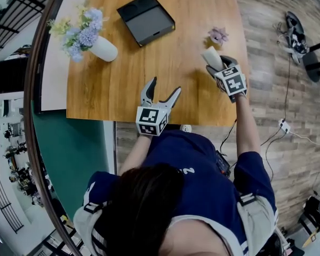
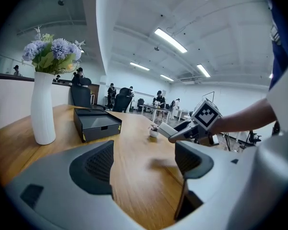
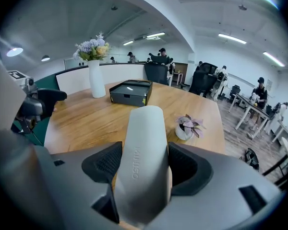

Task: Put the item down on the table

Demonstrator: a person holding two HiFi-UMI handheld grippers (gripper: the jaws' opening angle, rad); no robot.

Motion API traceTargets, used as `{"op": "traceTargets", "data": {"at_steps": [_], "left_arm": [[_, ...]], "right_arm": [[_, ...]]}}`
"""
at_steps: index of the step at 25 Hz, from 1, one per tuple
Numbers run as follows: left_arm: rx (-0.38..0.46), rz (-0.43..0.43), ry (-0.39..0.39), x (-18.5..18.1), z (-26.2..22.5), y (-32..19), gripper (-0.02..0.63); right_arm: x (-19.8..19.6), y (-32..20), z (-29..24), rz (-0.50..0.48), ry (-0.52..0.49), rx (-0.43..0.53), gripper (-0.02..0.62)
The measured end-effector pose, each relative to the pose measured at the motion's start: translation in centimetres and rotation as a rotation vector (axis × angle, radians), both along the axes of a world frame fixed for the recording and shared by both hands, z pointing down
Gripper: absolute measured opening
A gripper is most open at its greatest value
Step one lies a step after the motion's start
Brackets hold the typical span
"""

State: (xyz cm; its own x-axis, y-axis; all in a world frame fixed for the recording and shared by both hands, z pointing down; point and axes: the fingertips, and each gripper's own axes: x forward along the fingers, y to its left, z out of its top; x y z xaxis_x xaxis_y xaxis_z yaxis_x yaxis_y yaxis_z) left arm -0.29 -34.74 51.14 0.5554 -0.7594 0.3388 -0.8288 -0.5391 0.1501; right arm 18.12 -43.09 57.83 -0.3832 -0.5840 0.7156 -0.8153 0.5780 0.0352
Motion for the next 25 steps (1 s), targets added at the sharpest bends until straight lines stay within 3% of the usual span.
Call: {"op": "traceTargets", "data": {"at_steps": [9, 21, 25], "left_arm": [[-0.013, -0.014, -0.029, -2.0, 0.5, -0.8, 0.383], [-0.092, -0.001, -0.04, -3.3, 2.7, -1.0, 0.383], [-0.101, -0.002, -0.043, -3.7, 2.9, -1.0, 0.383]], "right_arm": [[-0.4, -1.1, 3.3, 0.002, 0.02, -0.092, 0.31], [0.5, -2.1, 7.4, 0.001, 0.047, -0.185, 0.31], [0.6, -2.1, 8.1, -0.02, 0.07, -0.181, 0.31]]}}
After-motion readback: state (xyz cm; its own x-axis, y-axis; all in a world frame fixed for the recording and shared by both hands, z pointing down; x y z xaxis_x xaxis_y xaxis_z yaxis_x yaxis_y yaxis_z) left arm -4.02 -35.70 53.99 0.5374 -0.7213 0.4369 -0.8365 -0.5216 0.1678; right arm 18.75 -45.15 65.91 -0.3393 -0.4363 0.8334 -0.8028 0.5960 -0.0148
